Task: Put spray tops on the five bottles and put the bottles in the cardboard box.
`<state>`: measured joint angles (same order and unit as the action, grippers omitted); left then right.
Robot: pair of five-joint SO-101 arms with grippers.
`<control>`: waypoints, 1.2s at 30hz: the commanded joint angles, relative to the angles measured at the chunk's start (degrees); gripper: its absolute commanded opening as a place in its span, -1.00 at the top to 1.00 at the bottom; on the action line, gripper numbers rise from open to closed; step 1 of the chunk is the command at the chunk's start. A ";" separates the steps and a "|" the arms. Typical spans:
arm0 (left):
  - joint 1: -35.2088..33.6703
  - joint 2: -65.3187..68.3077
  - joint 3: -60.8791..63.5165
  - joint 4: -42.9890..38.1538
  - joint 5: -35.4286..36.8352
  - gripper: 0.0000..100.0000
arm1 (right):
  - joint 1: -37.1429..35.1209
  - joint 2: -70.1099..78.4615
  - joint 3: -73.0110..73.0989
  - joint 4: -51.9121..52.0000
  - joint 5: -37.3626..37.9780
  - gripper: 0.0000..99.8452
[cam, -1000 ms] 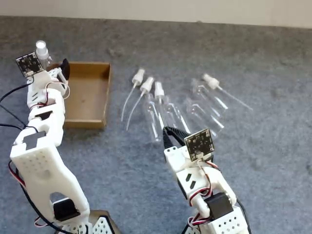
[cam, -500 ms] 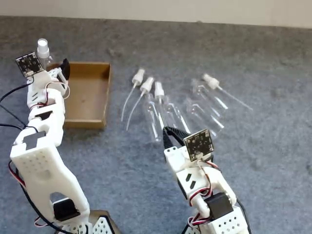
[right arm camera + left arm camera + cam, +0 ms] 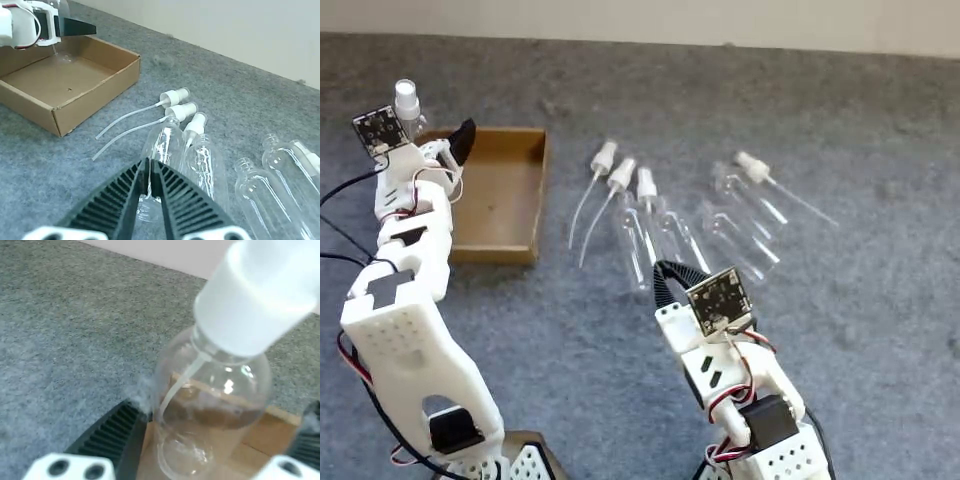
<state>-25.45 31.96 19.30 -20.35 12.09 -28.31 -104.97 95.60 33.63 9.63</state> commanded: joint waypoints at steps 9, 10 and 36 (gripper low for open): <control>1.54 -11.74 4.97 8.97 0.88 0.19 | 0.84 -0.40 6.55 -1.45 1.05 0.97; 1.54 -12.97 5.67 9.32 0.88 0.19 | 0.84 -0.40 6.55 -1.45 1.05 0.97; 1.01 -20.35 9.45 20.66 -5.10 0.19 | 0.84 -0.40 6.46 -0.13 1.23 0.97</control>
<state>-25.27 16.04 28.88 -0.13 7.60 -28.31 -104.97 95.60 33.63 10.15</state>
